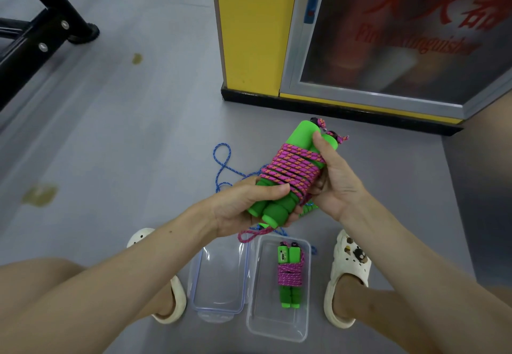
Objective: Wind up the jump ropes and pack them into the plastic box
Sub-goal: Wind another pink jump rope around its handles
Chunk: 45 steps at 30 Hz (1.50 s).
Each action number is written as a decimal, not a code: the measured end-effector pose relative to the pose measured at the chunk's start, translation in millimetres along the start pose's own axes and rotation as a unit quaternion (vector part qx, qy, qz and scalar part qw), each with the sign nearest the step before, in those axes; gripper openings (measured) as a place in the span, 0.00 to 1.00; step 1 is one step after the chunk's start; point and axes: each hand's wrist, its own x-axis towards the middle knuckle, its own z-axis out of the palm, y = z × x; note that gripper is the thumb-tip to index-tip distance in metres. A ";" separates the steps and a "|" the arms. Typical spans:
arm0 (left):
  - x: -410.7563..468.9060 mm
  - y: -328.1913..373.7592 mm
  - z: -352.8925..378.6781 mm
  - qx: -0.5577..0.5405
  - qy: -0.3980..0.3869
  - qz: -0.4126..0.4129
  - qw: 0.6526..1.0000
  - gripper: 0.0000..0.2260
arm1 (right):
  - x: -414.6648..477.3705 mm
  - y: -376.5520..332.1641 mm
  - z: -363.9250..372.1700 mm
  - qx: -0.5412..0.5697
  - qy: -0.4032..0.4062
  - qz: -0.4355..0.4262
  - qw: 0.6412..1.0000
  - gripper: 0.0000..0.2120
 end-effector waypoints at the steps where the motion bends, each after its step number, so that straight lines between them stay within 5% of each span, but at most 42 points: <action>1: 1.4 -1.2 2.3 -0.004 0.014 -0.008 1.000 0.14 | 1.3 0.7 1.5 -0.012 0.009 0.007 1.000 0.28; 8: 7.9 15.4 -8.9 0.117 0.159 0.037 0.980 0.07 | -0.7 -7.0 -3.9 -0.192 -0.011 0.026 0.981 0.25; 14: 3.2 22.3 -15.6 0.169 0.161 0.058 0.971 0.10 | -5.1 -23.0 -10.0 -0.281 -0.019 -0.025 0.959 0.06; 16: 3.4 21.4 -16.3 0.179 0.161 0.068 0.968 0.09 | -5.3 -23.5 -11.5 -0.383 -0.009 -0.065 0.921 0.03; 19: 5.6 17.6 -15.5 0.197 0.165 0.075 0.964 0.09 | -1.5 -15.9 -12.7 -0.560 0.016 -0.144 0.815 0.10; 21: 5.4 18.4 -14.7 0.208 0.161 0.069 0.962 0.08 | 0.8 -10.7 -14.0 -0.594 0.024 -0.165 0.787 0.12; 25: 2.4 23.0 -12.7 0.221 0.147 0.065 0.962 0.08 | 1.3 -15.6 -19.4 -0.559 0.044 -0.152 0.814 0.12; 29: 8.2 15.3 -21.1 0.282 0.239 0.099 0.924 0.13 | -3.8 -18.4 -15.1 -0.478 0.005 -0.045 0.877 0.12; 32: 12.2 8.1 -24.5 0.442 0.266 0.124 0.848 0.18 | -1.6 -13.1 -10.2 -0.444 0.008 0.009 0.896 0.14; 37: 12.6 3.7 -23.8 0.719 0.347 0.100 0.593 0.24 | 2.4 -13.4 -7.8 -0.309 0.008 0.090 0.947 0.13; 41: 17.5 -6.5 -30.3 0.816 0.352 0.168 0.426 0.34 | 0.3 -12.9 -1.6 -0.267 -0.005 0.094 0.959 0.16; 45: 17.3 -14.1 -15.0 0.844 0.366 0.244 0.306 0.27 | 3.3 -3.0 -1.6 -0.228 0.024 0.114 0.967 0.22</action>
